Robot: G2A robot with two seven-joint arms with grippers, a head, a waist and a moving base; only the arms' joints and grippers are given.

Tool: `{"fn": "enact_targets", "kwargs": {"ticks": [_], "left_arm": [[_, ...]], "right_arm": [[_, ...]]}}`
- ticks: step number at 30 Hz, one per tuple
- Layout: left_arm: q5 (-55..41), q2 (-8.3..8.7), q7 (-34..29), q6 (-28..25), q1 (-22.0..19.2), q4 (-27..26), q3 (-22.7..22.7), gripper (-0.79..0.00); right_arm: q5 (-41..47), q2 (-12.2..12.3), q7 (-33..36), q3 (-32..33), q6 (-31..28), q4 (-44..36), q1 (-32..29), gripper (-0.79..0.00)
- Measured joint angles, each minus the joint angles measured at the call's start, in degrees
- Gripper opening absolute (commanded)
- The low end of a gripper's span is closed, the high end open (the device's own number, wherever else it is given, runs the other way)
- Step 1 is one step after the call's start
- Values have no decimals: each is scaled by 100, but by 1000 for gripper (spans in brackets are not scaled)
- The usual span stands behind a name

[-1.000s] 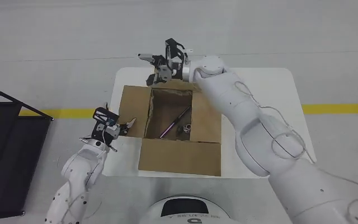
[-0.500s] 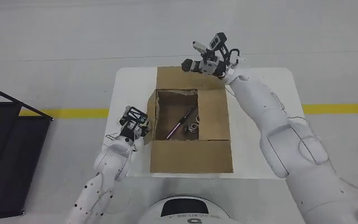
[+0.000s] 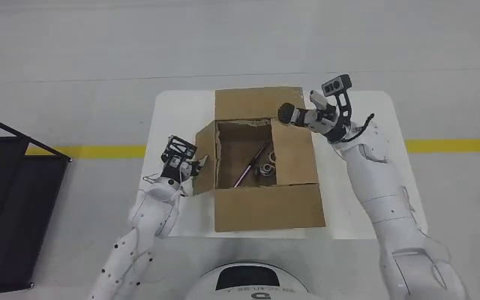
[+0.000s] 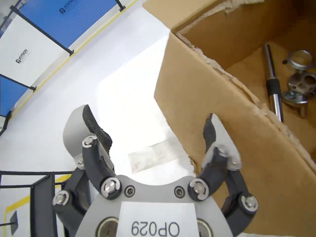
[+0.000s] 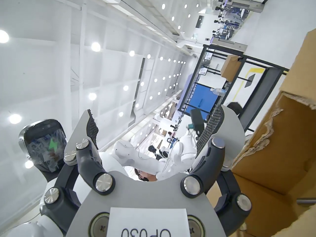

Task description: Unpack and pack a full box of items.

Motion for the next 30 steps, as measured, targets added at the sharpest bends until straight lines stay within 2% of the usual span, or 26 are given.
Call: {"fn": "enact_targets", "kwargs": {"ticks": [4,7,10,13,19,21,23,25,30], "left_arm": [[-501,23,-66,-51,136,-142,-433,0],[-475,22,-67,-35,133,-139,-394,0],[-456,22,-56,-1,126,-141,-412,0],[-315,16,-136,188,74,-314,-449,0],[-123,-19,-798,-287,-323,-1125,9,0],[-324,-55,-1230,-645,-606,-1157,337,0],[-674,-84,-1921,-852,-923,-1064,586,0],[-679,-84,-2228,-842,-905,-1054,570,0],[-574,-83,-1703,-828,-824,-1060,550,0]], "right_arm": [[17,-5,15,-17,-29,290,112,0],[29,-4,7,-3,-18,367,102,0],[168,79,-16,331,132,462,-42,0],[-325,209,-261,746,361,782,-200,0],[-520,361,-233,1254,699,1272,-484,0],[-744,384,-275,1218,844,1406,-456,0],[-931,391,-379,1154,906,1533,-394,0],[-962,390,-410,1133,899,1567,-368,0],[-951,389,-406,1136,893,1562,-370,0]]}}
